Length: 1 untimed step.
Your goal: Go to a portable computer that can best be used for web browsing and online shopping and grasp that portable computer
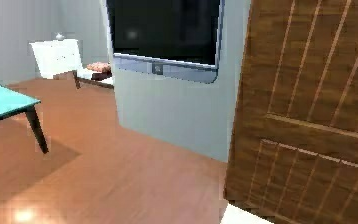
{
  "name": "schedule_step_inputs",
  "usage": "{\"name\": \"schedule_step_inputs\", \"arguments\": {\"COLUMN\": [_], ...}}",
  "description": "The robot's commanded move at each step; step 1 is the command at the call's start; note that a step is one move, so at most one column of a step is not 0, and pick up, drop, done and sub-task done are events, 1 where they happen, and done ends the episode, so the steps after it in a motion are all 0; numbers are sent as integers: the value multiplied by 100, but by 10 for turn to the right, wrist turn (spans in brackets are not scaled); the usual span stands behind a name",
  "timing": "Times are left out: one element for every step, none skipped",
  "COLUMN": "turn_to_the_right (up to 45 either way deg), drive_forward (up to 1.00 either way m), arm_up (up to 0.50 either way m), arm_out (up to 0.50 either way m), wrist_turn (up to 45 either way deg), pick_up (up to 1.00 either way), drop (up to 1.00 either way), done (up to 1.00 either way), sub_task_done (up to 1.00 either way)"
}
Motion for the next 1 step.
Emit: {"name": "schedule_step_inputs", "arguments": {"turn_to_the_right": [300], "drive_forward": [0], "arm_up": [0], "arm_out": [0], "wrist_turn": [0], "pick_up": [0], "drop": [0], "done": [0], "sub_task_done": [0]}}
